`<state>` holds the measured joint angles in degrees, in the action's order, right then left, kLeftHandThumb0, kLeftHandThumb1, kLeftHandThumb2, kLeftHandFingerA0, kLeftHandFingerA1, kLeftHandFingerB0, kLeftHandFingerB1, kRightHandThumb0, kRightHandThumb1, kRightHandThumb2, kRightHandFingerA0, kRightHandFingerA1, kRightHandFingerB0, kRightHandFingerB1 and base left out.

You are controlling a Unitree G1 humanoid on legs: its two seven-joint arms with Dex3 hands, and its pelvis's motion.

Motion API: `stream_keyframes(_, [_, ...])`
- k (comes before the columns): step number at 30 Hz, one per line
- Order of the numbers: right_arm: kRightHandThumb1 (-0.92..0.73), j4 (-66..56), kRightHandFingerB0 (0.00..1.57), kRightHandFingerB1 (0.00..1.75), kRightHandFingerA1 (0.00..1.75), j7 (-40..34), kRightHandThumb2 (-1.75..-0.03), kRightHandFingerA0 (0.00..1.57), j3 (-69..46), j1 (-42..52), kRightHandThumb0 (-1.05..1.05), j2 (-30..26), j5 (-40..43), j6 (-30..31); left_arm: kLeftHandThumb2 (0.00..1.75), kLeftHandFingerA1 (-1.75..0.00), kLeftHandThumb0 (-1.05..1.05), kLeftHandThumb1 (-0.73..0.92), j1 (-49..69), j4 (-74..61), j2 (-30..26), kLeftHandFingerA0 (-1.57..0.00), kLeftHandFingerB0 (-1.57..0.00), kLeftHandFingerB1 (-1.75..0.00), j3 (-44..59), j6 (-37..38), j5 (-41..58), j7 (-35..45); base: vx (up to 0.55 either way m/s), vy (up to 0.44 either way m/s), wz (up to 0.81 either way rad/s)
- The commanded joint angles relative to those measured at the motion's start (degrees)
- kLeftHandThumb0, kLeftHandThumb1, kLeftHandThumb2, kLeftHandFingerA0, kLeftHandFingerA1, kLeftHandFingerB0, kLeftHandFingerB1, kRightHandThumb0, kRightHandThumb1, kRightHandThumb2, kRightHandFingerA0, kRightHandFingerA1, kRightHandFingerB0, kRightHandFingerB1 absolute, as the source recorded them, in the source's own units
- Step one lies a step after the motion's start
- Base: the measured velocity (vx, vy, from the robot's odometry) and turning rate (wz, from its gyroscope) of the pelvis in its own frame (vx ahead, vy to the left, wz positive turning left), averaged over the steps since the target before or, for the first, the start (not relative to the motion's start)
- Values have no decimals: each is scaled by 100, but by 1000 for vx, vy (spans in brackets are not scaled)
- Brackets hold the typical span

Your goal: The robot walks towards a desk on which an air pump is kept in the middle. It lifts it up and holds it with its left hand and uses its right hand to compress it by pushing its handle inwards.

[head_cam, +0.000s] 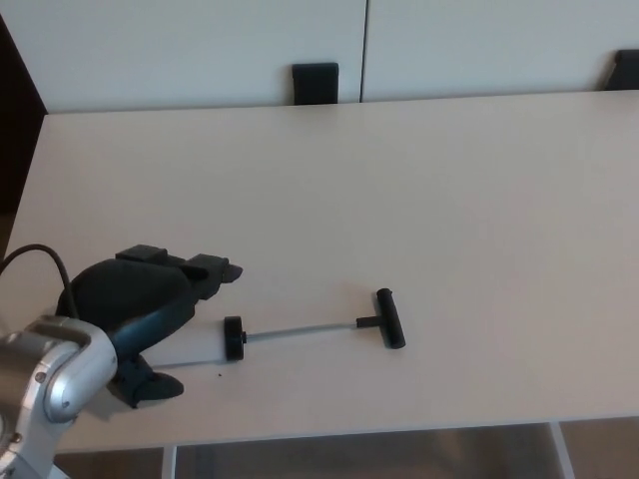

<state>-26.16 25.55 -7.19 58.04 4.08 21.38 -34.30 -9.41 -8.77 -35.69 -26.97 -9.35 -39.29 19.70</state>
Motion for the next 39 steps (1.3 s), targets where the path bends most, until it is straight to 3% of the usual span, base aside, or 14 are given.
stream_keyframes(1, [-65, -157, 56, 46, 51, 49, -58, 63, -49, 135, -30, -45, 494, -393, 54, -32, -46, 46, 205, -103, -101, -22, -15, -27, -134, -379, -1497, -540, 0, 0, 0])
stream_keyframes(3, [-65, -183, 57, 46, 51, 47, -58, 64, -67, 139, -29, -68, 536, -359, 64, -37, -50, 42, 246, -72, -133, -18, -12, -33, -164, -340, -1516, -488, 0, 0, 0])
stream_keyframes(4, [-65, -210, 56, 47, 52, 43, -58, 63, -75, 136, -30, -78, 562, -344, 86, -49, -25, 31, 268, -51, -138, -8, -6, -48, -183, -331, -1536, -461, 0, 0, 0])
stream_keyframes(23, [-65, -211, 56, 46, 52, 28, -58, 63, -113, -33, -29, -121, 630, -374, 87, -51, -24, 31, 259, 24, -45, -12, -10, -49, 4, -413, -1461, 415, 0, 0, 0])
stream_keyframes(24, [-66, -211, 56, 46, 52, 25, -58, 64, -110, -48, -29, -119, 627, -377, 54, -36, -44, 47, 238, 44, -36, -34, -26, -30, 14, -415, -1458, 444, 0, 0, 0])
stream_keyframes(27, [-66, -211, 56, 46, 52, 21, -58, 64, -105, -71, -29, -118, 624, -383, 54, -36, -44, 47, 210, 74, -14, -34, -26, -30, 40, -411, -1461, 500, 0, 0, 0])
stream_keyframes(28, [-66, -205, 55, 46, 51, 27, -59, 63, -98, -92, -30, -122, 639, -381, 55, -41, -43, 48, 165, 101, -1, -50, -26, -30, 46, -425, -1426, 592, 0, 0, 0])
stream_keyframes(30, [-66, -197, 55, 46, 51, 35, -59, 63, -89, -119, -30, -128, 658, -380, 55, -41, -43, 48, 110, 136, 17, -50, -26, -30, 57, -441, -1385, 710, 0, 0, 0])
stream_keyframes(31, [-65, -227, 56, 46, 51, 3, -58, 64, -87, -123, -31, -122, 622, -352, 56, -48, -37, 54, 84, 189, 54, -82, -31, -31, 92, -393, -1282, 694, 0, 0, 0])
stream_keyframes(32, [-65, -250, 56, 46, 51, -23, -58, 64, -87, -123, -31, -118, 593, -332, 56, -48, -37, 54, 73, 225, 85, -82, -31, -31, 121, -352, -1216, 670, 0, 0, 0])
stream_keyframes(33, [-66, -292, 55, 46, 52, -53, -58, 64, -90, -118, -31, -116, 549, -312, 60, -95, -16, 68, 69, 324, 100, -87, -40, -34, 149, -184, -1095, 571, 0, 0, 0])
stream_keyframes(36, [-66, -334, 55, 46, 52, -79, -58, 64, -94, -112, -31, -116, 509, -296, 60, -95, -16, 68, 70, 435, 115, -87, -40, -34, 181, 15, -984, 469, 0, 0, 0])
stream_keyframes(37, [-66, -326, 54, 46, 52, -66, -58, 64, -85, -130, -31, -124, 507, -308, 58, -65, -11, 58, 19, 492, 149, -91, -39, -35, 220, 51, -714, 731, 0, 0, 0])
stream_keyframes(39, [-66, -310, 54, 46, 52, -50, -58, 64, -72, -153, -31, -134, 512, -322, 58, -65, -11, 58, -47, 552, 193, -91, -39, -35, 270, 67, -394, 1082, 0, 0, 0])
